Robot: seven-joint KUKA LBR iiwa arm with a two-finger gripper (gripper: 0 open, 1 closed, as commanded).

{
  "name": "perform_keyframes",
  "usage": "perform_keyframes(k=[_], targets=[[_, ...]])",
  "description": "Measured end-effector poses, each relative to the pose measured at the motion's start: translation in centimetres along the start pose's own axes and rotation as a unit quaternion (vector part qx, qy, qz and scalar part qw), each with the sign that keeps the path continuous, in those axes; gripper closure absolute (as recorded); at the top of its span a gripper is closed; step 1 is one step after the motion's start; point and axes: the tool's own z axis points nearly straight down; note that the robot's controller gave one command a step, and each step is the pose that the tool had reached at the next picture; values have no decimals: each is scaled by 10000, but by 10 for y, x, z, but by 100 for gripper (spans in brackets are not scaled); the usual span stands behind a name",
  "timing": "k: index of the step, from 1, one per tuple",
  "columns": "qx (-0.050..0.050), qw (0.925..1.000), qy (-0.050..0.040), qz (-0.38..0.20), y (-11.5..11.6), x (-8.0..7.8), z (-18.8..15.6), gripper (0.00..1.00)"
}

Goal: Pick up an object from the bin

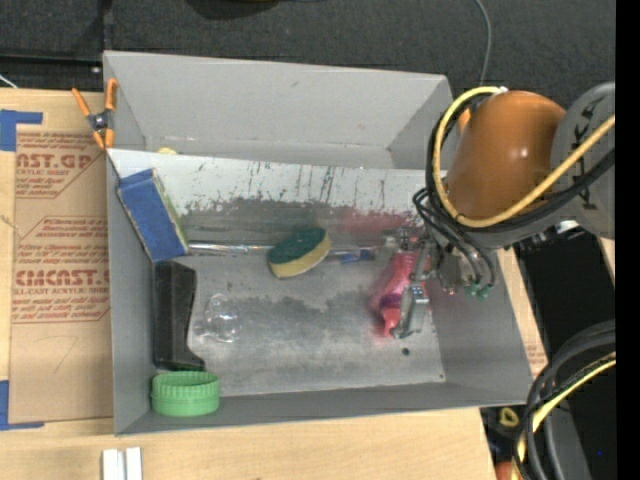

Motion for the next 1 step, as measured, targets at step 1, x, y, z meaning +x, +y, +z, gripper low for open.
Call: perform_keyframes(k=[1], targets=[[3, 10000, -38, -6, 0, -2, -4, 0]])
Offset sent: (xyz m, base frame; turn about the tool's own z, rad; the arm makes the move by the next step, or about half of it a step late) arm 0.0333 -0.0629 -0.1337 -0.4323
